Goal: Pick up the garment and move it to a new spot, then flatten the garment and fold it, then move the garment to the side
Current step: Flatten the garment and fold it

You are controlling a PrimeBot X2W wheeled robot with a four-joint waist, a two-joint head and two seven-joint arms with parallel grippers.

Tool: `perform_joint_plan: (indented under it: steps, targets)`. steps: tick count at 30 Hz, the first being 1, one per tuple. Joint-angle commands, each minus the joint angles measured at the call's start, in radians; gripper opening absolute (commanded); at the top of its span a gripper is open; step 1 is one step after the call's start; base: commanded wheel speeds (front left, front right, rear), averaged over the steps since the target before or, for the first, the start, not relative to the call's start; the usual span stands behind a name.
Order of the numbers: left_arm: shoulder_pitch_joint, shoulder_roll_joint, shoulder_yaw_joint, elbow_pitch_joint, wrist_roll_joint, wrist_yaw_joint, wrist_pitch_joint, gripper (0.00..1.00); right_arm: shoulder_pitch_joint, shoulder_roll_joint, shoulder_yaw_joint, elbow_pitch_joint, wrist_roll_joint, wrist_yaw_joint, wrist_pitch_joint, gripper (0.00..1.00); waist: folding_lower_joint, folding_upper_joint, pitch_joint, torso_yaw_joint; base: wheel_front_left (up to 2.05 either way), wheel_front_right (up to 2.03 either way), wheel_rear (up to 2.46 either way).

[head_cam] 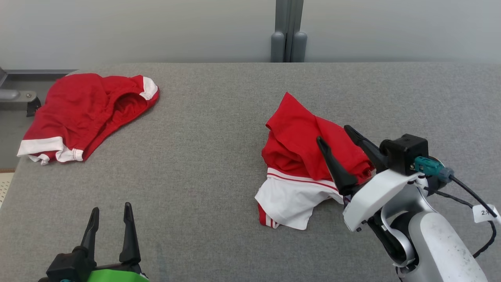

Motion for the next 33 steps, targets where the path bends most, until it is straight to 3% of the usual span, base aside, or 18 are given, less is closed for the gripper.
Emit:
perform_joint_plan:
  steps: [1,9,15,23,33]
  targets:
    - [0.009,0.001,0.003,-0.004,-0.003,0.005,-0.001,1.00,0.021,-0.001,-0.003,0.012,-0.017,0.000,-0.029,1.00,0.0000,0.0000,0.001,-0.001,0.00,0.00,0.00]
    - [0.010,0.001,0.009,-0.012,-0.012,0.008,-0.001,1.00,0.101,-0.014,-0.015,0.117,-0.124,0.000,-0.246,1.00,0.0000,0.0000,0.009,-0.012,0.00,0.00,0.00]
    - [0.002,0.001,0.003,-0.009,-0.015,0.008,-0.001,1.00,0.132,-0.004,-0.018,0.272,-0.102,0.000,-0.323,1.00,0.0000,0.0000,0.024,-0.024,0.00,0.00,0.00]
    - [-0.001,0.001,0.007,-0.006,-0.006,0.004,-0.001,1.00,0.106,0.008,-0.015,0.416,0.014,0.000,-0.268,1.00,0.0000,0.0000,0.025,-0.027,0.00,0.00,0.00]
    - [-0.014,0.001,0.002,0.000,0.004,-0.004,-0.001,1.00,0.049,0.010,-0.023,0.475,0.214,0.000,-0.119,1.00,0.0000,0.0000,0.037,-0.015,0.00,0.00,0.00]
